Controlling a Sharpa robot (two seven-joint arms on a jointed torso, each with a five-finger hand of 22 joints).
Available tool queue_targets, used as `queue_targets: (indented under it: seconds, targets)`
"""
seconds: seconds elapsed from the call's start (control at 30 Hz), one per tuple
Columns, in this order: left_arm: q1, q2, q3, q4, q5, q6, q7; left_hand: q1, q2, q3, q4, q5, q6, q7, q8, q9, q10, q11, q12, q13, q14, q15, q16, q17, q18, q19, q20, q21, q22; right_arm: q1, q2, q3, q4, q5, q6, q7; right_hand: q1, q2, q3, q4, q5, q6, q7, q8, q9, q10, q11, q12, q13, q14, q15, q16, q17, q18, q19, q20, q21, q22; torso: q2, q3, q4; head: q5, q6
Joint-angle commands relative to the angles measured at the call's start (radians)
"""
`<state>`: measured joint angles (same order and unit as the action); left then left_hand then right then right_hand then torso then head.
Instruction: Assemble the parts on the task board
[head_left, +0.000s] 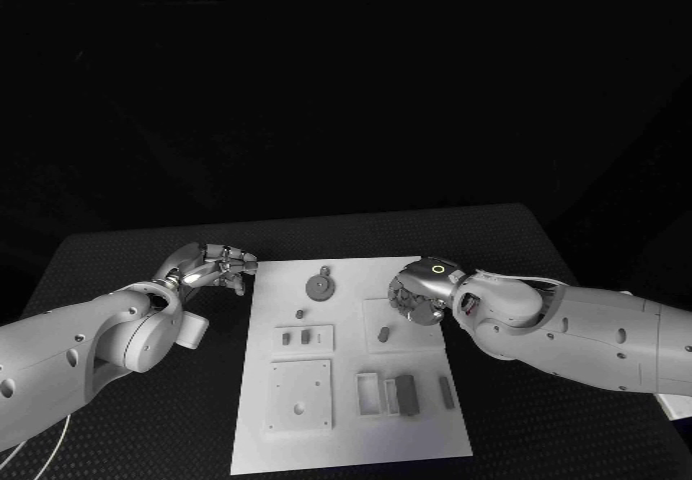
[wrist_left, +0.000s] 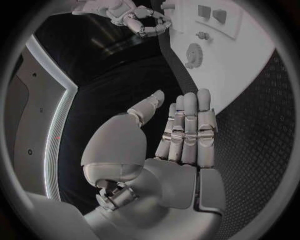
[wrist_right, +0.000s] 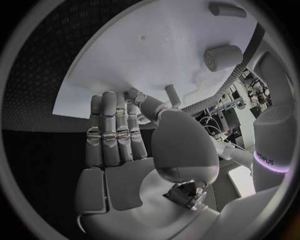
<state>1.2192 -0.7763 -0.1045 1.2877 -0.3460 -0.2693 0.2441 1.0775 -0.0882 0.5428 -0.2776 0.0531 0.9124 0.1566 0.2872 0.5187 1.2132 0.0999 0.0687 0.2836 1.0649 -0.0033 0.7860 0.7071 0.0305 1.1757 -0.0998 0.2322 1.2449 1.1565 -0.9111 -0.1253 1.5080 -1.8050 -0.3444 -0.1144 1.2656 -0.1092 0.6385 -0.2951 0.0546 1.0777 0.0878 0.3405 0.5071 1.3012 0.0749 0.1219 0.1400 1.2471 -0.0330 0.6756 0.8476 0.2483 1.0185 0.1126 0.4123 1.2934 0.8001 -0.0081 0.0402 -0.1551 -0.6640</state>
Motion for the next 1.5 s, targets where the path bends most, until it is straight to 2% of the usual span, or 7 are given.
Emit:
queue_targets:
  seconds: [0.03,0.67,1.0,1.1,1.3,1.43,1.5]
  targets:
    - [0.0,0.004,0.001,0.001,0.002,0.011,0.008,0.008,0.005,-0.004,-0.004,-0.001,-0.003,0.005,0.004,0.0,-0.005,0.002,0.001,-0.002,0.008,-0.001,0.003,0.001,0.046,0.007,-0.002,-0.002,0.001,0.0,0.001,0.0,0.0,0.007,0.045,-0.008,0.004,-0.001,-0.006,0.0,0.002,0.004,0.004,0.006,0.001,0.004,-0.006,0.003,-0.001,0.003,-0.006,0.004,0.001,0.013,0.005,0.001,-0.002,0.001,0.0,-0.0006,0.0008,-0.001,0.001]
    - [0.0,0.004,0.001,0.0,0.002,0.012,0.007,0.007,0.005,-0.004,-0.003,-0.001,-0.004,0.005,0.004,-0.001,-0.005,0.002,0.001,-0.002,0.008,-0.001,0.003,0.002,0.046,0.008,-0.002,-0.003,0.001,0.008,-0.006,0.007,0.019,0.013,0.048,-0.005,0.001,-0.001,-0.008,0.0,0.002,0.005,0.004,0.007,0.003,0.006,-0.006,0.002,0.0,0.004,-0.006,0.005,0.002,0.013,0.007,0.0,-0.003,0.002,0.0,0.0001,0.0001,-0.001,0.001]
    - [0.0,0.005,0.001,-0.002,0.002,0.013,0.007,0.007,0.005,-0.004,-0.003,-0.001,-0.004,0.005,0.004,-0.001,-0.005,0.002,0.001,-0.002,0.009,-0.001,0.003,0.002,0.046,0.008,-0.003,-0.003,0.002,0.014,-0.015,0.025,0.034,0.013,0.044,-0.005,0.0,-0.002,-0.008,0.0,0.002,0.005,0.004,0.007,0.004,0.007,-0.007,0.002,0.0,0.005,-0.007,0.005,0.002,0.013,0.008,0.0,-0.003,0.003,0.0,0.0002,0.0001,-0.001,-0.001]
    - [0.0,0.005,0.001,-0.003,0.002,0.013,0.007,0.007,0.005,-0.004,-0.003,-0.001,-0.004,0.005,0.004,-0.001,-0.005,0.002,0.001,-0.002,0.009,-0.001,0.003,0.002,0.046,0.008,-0.003,-0.003,0.002,0.019,-0.017,0.032,0.039,0.013,0.045,-0.005,0.0,-0.002,-0.008,0.0,0.002,0.005,0.004,0.007,0.004,0.007,-0.007,0.002,0.0,0.005,-0.007,0.005,0.002,0.013,0.008,0.0,-0.003,0.003,0.0,0.0003,0.0,-0.001,0.001]
    - [0.0,0.006,0.001,-0.005,0.002,0.012,0.007,0.007,0.005,-0.004,-0.003,-0.001,-0.005,0.005,0.004,-0.001,-0.005,0.002,0.001,-0.003,0.009,-0.001,0.003,0.002,0.046,0.009,-0.003,-0.003,0.002,0.042,-0.027,0.034,0.054,0.031,0.065,0.0,-0.001,-0.003,-0.009,0.001,0.002,0.006,0.004,0.007,0.005,0.008,-0.007,0.002,0.001,0.006,-0.007,0.006,0.002,0.013,0.009,-0.001,-0.003,0.003,0.001,0.0002,0.0005,-0.002,0.0]
    - [0.0,0.006,0.001,-0.005,0.002,0.013,0.007,0.007,0.004,-0.004,-0.003,-0.001,-0.005,0.005,0.004,-0.001,-0.005,0.002,0.001,-0.003,0.009,-0.001,0.003,0.002,0.046,0.009,-0.003,-0.004,0.002,0.048,-0.034,0.035,0.071,0.043,0.066,0.004,-0.001,-0.003,-0.009,0.001,0.002,0.006,0.004,0.007,0.005,0.008,-0.007,0.002,0.001,0.006,-0.007,0.006,0.002,0.013,0.009,-0.001,-0.003,0.003,0.0,-0.0006,0.0003,-0.001,0.001]
    - [0.0,0.006,0.001,-0.005,0.002,0.013,0.007,0.007,0.004,-0.004,-0.003,-0.001,-0.005,0.005,0.004,-0.001,-0.005,0.002,0.001,-0.003,0.009,-0.001,0.003,0.002,0.046,0.009,-0.003,-0.004,0.002,0.049,-0.035,0.037,0.086,0.057,0.062,0.008,-0.002,-0.002,-0.009,0.001,0.002,0.006,0.004,0.007,0.005,0.008,-0.007,0.002,0.001,0.006,-0.007,0.006,0.002,0.013,0.009,-0.001,-0.003,0.003,0.0,-0.0002,-0.0008,0.004,0.002]
